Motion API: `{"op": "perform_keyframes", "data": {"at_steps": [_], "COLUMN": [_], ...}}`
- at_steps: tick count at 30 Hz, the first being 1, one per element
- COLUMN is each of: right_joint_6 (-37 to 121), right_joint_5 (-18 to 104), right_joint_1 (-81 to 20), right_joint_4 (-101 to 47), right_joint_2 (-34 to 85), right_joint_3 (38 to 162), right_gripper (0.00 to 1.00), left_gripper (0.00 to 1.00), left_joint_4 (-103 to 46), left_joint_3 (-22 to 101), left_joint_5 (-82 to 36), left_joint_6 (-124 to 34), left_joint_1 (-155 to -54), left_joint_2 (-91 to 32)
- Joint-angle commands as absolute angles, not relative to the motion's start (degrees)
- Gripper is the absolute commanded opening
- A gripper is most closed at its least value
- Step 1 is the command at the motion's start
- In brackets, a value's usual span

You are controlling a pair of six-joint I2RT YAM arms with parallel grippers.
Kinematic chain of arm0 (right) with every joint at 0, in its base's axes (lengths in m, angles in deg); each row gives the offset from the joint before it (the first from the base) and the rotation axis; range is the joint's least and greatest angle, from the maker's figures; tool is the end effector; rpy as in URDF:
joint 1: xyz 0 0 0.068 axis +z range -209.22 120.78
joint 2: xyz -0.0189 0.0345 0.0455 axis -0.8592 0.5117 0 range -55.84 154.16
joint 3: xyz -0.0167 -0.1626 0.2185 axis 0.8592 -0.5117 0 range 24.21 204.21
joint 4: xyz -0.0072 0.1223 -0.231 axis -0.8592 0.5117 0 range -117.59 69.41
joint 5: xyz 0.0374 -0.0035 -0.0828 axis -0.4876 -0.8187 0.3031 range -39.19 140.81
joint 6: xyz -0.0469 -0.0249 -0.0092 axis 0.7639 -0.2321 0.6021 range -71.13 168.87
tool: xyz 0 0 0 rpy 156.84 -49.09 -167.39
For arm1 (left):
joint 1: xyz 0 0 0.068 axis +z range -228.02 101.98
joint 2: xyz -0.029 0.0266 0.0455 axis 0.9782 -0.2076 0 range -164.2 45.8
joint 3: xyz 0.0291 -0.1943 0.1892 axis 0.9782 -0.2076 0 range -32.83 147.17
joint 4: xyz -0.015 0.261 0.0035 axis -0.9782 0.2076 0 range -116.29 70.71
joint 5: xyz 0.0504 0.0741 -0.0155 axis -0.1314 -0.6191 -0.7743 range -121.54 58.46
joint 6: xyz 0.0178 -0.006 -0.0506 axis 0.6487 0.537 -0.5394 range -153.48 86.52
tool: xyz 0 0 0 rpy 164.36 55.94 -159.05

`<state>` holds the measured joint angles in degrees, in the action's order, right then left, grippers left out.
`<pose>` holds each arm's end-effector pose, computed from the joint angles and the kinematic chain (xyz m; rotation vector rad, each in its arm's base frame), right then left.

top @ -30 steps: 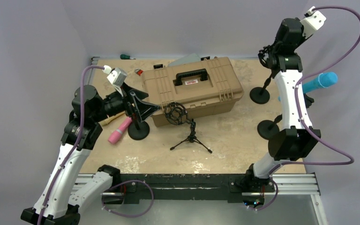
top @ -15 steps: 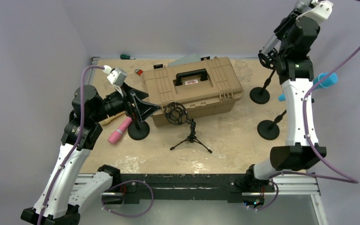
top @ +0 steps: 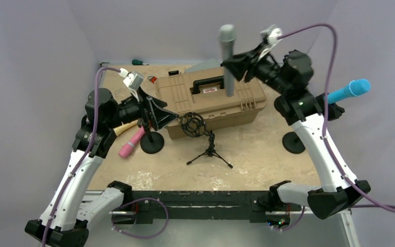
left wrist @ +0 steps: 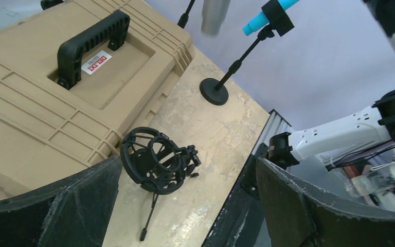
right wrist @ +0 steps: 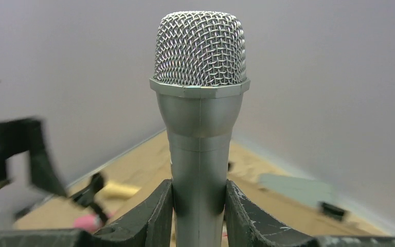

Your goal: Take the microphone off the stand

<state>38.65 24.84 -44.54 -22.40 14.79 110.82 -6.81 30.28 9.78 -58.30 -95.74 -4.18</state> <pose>0.2434 0.0797 0.5075 -0.4389 1.3666 0.6717 0.1599 -0.0758 0.4185 0.4662 1.7288 -1.1469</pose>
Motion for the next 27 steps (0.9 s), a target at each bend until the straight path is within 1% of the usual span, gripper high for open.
{"op": "perform_keyframes", "data": {"at_steps": [1,5,8,10,12,14,17,20,24,27], "right_joint_6": [44.2,43.7,42.4,42.8,43.7,44.1,44.7,44.2,44.1,44.4], "right_joint_5": [19.9,19.4,20.4,25.8,32.0,37.7,45.6,50.1,50.6,52.8], "right_joint_1": [-33.2,-28.5,-24.6,-21.1,-17.4,-13.7,-8.5,-5.7,-2.9,-1.0], "right_joint_4": [-23.7,-24.0,-25.7,-25.5,-25.0,-24.8,-24.6,-24.8,-25.3,-25.9], "right_joint_2": [12.0,10.1,9.2,9.2,9.5,10.1,11.5,12.5,13.2,13.7], "right_joint_3": [108.6,106.7,104.6,103.9,103.4,103.1,103.2,103.4,103.1,102.6], "right_gripper": [0.00,0.00,0.00,0.00,0.00,0.00,0.00,0.00,0.00,0.00], "left_gripper": [0.99,0.98,0.97,0.97,0.97,0.98,0.97,0.92,0.90,0.88], "left_joint_4": [-11.5,-13.3,-13.3,-10.8,-6.8,-6.4,-4.7,-6.4,-11.9,-12.5], "left_joint_3": [30.5,31.6,33.4,35.5,37.6,37.8,38.5,38.1,34.8,33.9], "left_joint_5": [13.4,13.0,7.6,1.0,-10.0,-20.1,-30.7,-34.1,-34.9,-36.8], "left_joint_6": [-64.9,-71.3,-73.9,-73.7,-74.1,-75.5,-79.1,-80.6,-80.2,-80.3], "left_joint_1": [-96.2,-97.3,-100.5,-104.7,-109.7,-114.7,-118.3,-118.8,-119.4,-119.5], "left_joint_2": [-5.3,-3.1,-1.0,-0.7,-1.1,-1.9,-4.5,-5.5,-4.0,-3.2]}}
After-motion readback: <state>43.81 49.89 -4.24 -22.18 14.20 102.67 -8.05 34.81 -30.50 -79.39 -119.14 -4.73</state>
